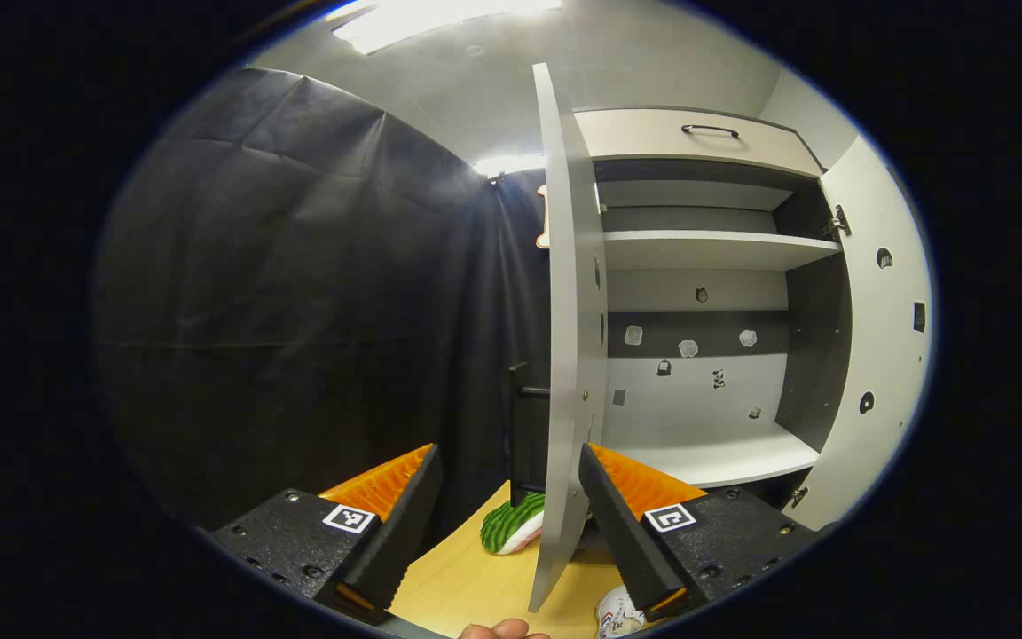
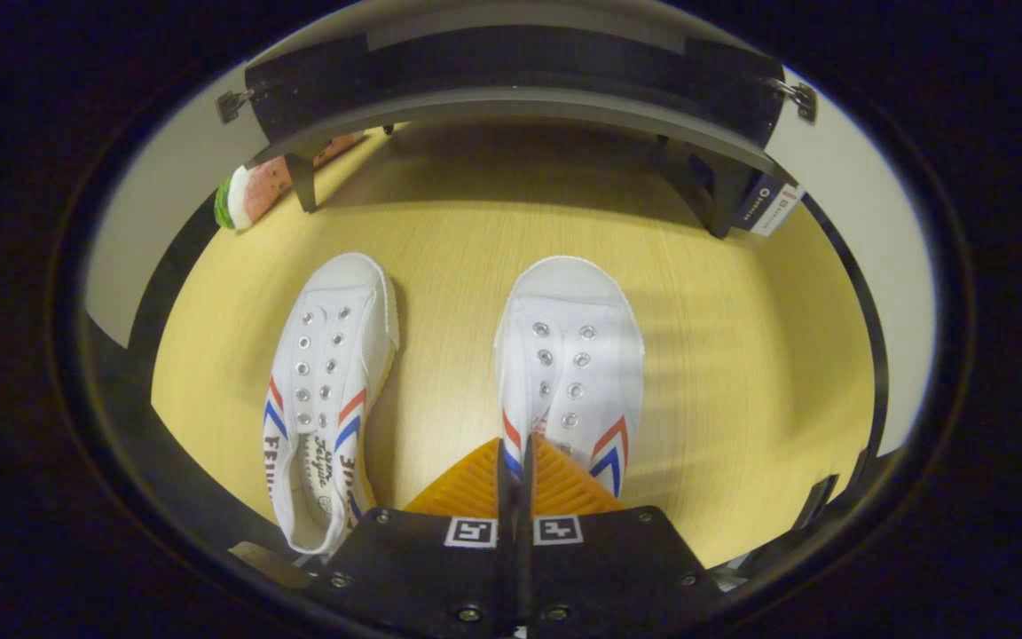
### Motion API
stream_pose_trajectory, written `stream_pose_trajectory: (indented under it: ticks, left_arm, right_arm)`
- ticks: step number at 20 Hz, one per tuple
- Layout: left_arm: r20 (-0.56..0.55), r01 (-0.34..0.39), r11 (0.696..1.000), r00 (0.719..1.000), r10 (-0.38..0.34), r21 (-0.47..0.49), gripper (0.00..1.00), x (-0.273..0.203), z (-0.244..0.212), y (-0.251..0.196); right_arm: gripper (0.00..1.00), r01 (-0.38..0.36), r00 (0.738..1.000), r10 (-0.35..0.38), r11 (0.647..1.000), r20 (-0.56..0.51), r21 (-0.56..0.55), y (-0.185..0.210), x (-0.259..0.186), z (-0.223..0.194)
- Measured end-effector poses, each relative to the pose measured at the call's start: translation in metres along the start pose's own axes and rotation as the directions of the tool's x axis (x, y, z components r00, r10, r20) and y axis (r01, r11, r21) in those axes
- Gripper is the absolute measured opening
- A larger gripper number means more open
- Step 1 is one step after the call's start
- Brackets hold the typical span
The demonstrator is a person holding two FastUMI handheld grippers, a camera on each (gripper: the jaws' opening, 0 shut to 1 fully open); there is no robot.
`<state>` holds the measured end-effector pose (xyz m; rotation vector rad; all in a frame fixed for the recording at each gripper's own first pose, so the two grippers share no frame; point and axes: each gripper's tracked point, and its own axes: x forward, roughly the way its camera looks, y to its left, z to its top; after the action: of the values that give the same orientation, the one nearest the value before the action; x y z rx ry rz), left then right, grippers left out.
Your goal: Grab one shoe with the right hand and put it into the shoe cabinet, grab the other shoe with the left hand and put it into the shoe cabinet; then close the right door with the right hand and the left door with the left hand.
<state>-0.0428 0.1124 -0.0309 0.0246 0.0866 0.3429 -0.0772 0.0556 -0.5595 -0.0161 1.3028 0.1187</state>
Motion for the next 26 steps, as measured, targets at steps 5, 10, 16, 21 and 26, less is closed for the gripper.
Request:
stream_pose_trajectory:
  ticks: [5, 10, 16, 21, 26]
  left_arm:
    - [0.003, 0.011, 1.000, 1.000, -0.011, -0.002, 0.94, 0.000, 0.000, -0.001]
    - [0.004, 0.026, 1.000, 1.000, -0.026, 0.006, 0.95, 0.000, 0.000, -0.002]
    - [0.016, 0.030, 1.000, 0.999, -0.030, 0.006, 0.95, -0.001, 0.003, 0.000]
    - [0.018, 0.024, 1.000, 1.000, -0.024, -0.009, 0.93, -0.003, 0.002, 0.006]
    - [0.029, -0.006, 1.000, 1.000, 0.006, 0.003, 0.95, -0.004, 0.003, 0.014]
  right_arm:
    - [0.00, -0.054, 0.997, 0.047, 0.991, 0.055, 0.120, 0.001, -0.023, 0.010]
    - [0.00, -0.136, 0.978, 0.108, 0.978, 0.177, 0.156, 0.016, -0.075, 0.051]
    - [0.03, -0.230, 0.873, 0.147, 0.965, 0.466, 0.127, 0.023, -0.199, 0.161]
    - [0.00, -0.210, 0.745, 0.131, 0.977, 0.654, 0.044, 0.019, -0.275, 0.252]
    - [0.00, -0.141, 0.694, 0.076, 0.989, 0.716, 0.032, 0.004, -0.275, 0.346]
